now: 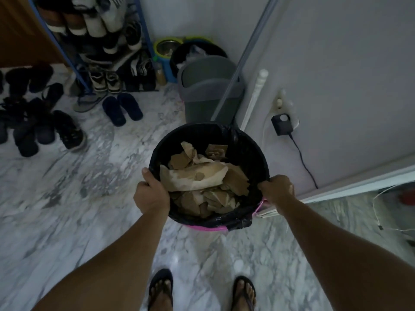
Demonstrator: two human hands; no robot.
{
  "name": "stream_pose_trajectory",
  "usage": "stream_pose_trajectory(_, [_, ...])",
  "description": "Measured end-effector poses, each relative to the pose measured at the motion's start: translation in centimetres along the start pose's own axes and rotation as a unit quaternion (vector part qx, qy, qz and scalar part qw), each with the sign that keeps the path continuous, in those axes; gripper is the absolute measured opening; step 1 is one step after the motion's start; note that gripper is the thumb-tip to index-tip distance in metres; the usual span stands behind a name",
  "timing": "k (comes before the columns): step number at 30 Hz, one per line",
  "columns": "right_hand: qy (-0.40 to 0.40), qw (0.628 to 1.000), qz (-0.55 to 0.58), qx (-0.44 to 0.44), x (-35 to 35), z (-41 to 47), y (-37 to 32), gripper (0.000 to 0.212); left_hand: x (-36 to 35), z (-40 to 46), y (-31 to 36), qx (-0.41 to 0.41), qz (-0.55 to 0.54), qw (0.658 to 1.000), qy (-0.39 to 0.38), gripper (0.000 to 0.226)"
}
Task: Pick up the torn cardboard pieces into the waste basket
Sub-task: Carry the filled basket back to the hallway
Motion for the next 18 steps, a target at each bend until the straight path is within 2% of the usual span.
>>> stream_pose_trajectory(7, [-0.035, 0.999, -0.034, 0.021, -5.7, 9.6, 4.8, 0.025, -10.6, -2.3, -4.6, 0.004, 0.021, 1.0, -0.003, 0.077])
stream_pose_trajectory(11, [-0.018, 0.992, -0.102, 0.067, -8.3, 12.8, 6.7, 0.022, -15.0, -3.4, -7.5, 0.006, 0.033, 0.999, -0.02, 0.074])
stream_pose_trajectory(15, [-0.004, 0.99, -0.119, 0.071, -10.0, 15.2, 8.8, 0.026, -18.0, -4.4, -9.8, 0.03, 0.06, 0.995, -0.07, 0.073])
stream_pose_trajectory(18, [-0.001, 0.99, -0.128, 0.067, -10.8, 16.1, 10.3, 0.024, -18.7, -5.3, -10.7, 0.057, 0.067, 0.989, -0.12, 0.057])
Point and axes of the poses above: each hand's wrist, its own z-axis towards the middle knuckle, its own x-axis out of the back of the hand, y = z × x, the point moved 5 cm from there along z, towards the middle knuckle, and after that the axes turned 13 degrees about y, right-handed, at the moved point
